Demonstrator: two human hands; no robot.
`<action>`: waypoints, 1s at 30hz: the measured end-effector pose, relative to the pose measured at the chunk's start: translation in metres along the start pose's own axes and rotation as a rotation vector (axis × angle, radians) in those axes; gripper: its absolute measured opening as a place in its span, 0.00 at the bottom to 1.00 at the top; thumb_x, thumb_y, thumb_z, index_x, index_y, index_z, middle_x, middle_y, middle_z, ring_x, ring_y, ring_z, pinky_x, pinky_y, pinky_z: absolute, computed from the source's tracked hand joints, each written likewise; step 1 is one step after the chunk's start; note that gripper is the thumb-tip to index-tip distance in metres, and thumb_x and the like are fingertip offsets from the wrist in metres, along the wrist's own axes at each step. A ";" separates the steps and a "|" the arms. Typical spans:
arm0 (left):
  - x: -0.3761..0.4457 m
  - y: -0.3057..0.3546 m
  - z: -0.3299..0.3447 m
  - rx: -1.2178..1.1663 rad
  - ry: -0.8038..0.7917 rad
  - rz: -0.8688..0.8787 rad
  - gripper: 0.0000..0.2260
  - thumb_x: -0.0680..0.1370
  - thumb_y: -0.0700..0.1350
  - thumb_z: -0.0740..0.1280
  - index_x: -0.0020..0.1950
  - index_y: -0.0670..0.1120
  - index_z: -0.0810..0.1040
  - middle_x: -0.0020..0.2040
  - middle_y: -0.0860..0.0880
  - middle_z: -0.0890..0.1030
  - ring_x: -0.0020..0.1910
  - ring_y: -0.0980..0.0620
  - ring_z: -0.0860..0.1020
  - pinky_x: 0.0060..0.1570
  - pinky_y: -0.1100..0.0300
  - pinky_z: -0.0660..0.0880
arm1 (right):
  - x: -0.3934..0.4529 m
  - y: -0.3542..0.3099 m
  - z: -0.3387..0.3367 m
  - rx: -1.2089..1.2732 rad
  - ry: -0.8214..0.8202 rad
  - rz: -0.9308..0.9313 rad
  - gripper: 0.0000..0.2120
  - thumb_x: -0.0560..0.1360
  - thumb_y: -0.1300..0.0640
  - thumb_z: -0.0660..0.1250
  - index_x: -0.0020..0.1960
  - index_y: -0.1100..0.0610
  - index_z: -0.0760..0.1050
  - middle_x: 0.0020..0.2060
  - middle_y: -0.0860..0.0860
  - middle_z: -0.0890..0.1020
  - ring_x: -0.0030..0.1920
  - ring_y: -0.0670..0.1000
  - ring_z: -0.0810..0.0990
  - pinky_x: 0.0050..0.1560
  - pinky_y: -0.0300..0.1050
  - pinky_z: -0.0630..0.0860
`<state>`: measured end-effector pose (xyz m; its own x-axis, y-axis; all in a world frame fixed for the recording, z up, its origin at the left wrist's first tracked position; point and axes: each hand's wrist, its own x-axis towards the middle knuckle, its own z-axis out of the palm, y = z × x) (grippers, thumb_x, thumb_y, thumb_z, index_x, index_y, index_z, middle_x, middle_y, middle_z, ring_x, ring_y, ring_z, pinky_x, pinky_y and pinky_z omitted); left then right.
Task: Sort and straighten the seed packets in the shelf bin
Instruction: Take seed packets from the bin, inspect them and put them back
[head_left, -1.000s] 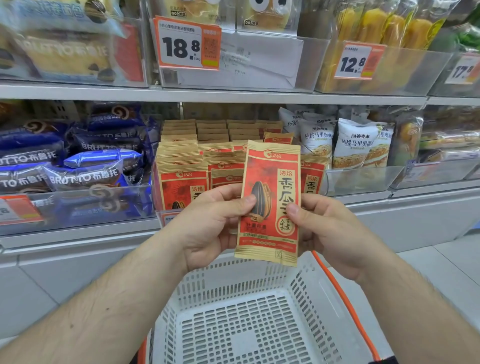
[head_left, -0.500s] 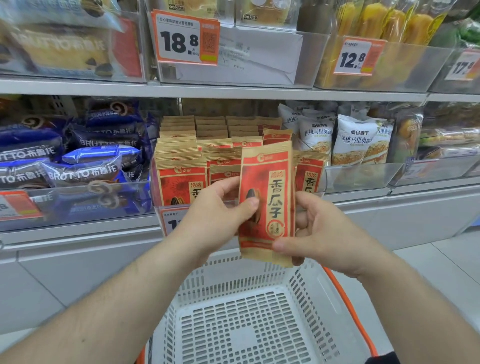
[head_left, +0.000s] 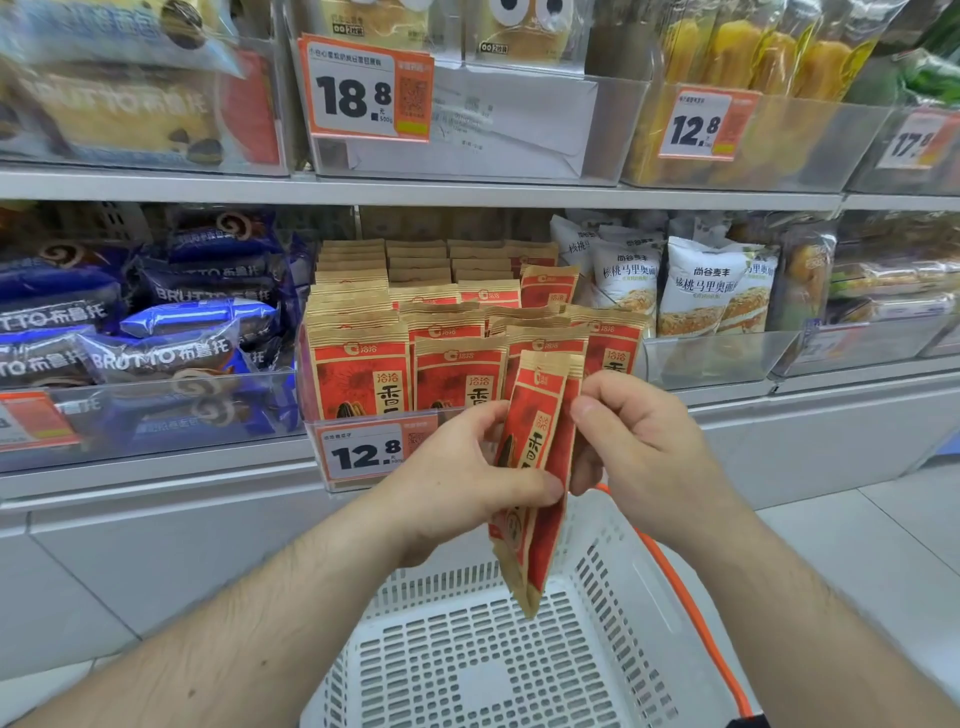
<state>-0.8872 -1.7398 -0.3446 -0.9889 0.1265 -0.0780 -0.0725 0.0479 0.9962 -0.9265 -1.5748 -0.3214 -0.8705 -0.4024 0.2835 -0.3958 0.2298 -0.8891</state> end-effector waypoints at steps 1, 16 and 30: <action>0.001 -0.001 0.000 -0.008 0.021 0.010 0.23 0.67 0.45 0.77 0.61 0.53 0.78 0.49 0.51 0.86 0.48 0.52 0.84 0.46 0.55 0.78 | 0.000 0.000 0.002 0.008 0.006 0.011 0.13 0.81 0.63 0.59 0.40 0.61 0.75 0.27 0.53 0.78 0.26 0.49 0.78 0.29 0.40 0.74; 0.004 0.003 -0.004 -0.317 -0.113 0.037 0.19 0.71 0.43 0.66 0.61 0.41 0.79 0.45 0.36 0.80 0.42 0.43 0.81 0.45 0.47 0.75 | 0.001 -0.002 0.009 0.336 -0.108 0.090 0.11 0.72 0.57 0.60 0.38 0.62 0.75 0.26 0.56 0.80 0.23 0.52 0.74 0.25 0.43 0.72; 0.003 0.017 -0.011 -0.438 0.235 0.180 0.09 0.73 0.41 0.69 0.53 0.46 0.80 0.38 0.49 0.84 0.37 0.51 0.83 0.35 0.55 0.78 | -0.005 -0.002 -0.012 -0.156 -0.336 0.043 0.10 0.70 0.55 0.74 0.35 0.58 0.77 0.29 0.52 0.81 0.32 0.51 0.82 0.35 0.46 0.79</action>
<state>-0.8927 -1.7495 -0.3272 -0.9894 -0.1338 0.0562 0.1035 -0.3794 0.9194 -0.9250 -1.5624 -0.3169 -0.7530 -0.6517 0.0908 -0.4235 0.3744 -0.8249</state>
